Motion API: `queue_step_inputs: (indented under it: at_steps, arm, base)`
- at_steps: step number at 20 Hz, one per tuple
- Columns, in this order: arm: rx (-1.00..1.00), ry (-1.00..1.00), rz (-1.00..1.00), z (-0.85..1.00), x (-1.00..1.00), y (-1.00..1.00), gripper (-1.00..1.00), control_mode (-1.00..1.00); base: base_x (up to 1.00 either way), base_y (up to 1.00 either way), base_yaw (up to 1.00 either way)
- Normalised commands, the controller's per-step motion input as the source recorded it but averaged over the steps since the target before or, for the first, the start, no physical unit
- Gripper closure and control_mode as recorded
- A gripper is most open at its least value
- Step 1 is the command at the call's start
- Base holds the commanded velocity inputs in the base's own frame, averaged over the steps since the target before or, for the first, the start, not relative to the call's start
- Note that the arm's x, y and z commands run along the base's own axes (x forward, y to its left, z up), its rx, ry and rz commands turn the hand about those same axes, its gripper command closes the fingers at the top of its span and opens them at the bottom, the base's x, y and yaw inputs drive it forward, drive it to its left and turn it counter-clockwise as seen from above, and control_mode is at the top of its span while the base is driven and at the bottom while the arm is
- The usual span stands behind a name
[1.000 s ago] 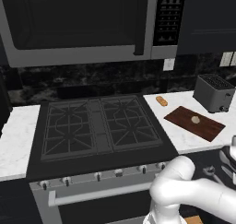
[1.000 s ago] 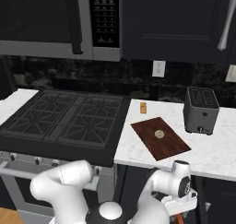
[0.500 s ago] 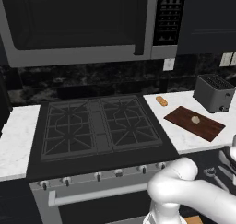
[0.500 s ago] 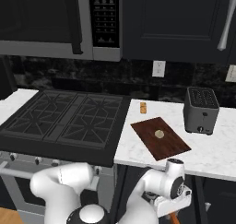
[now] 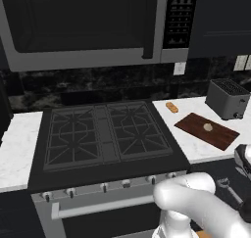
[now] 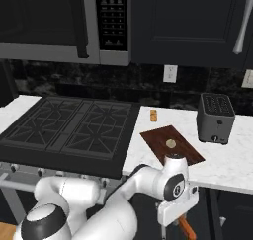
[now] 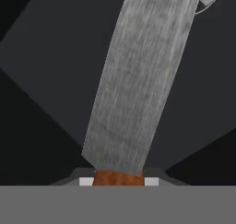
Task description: Place the appropriate cutting tool for cutting the garlic skin on the cutting board.
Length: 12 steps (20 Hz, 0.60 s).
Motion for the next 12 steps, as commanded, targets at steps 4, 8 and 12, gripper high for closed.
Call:
queue_step_inputs:
  at_steps: [4,8,12]
  arm:
    - [0.00,-0.05,0.20,1.00,-0.06,0.35,1.00,-1.00]
    - [0.00,-0.07,0.19,0.91,0.24,0.26,1.00,-1.00]
    - [0.00,-0.11,0.10,0.54,0.78,0.00,1.00,-1.00]
  base:
    - [0.00,0.00,0.00]
    - [0.00,0.00,0.00]
    - [0.00,0.00,0.00]
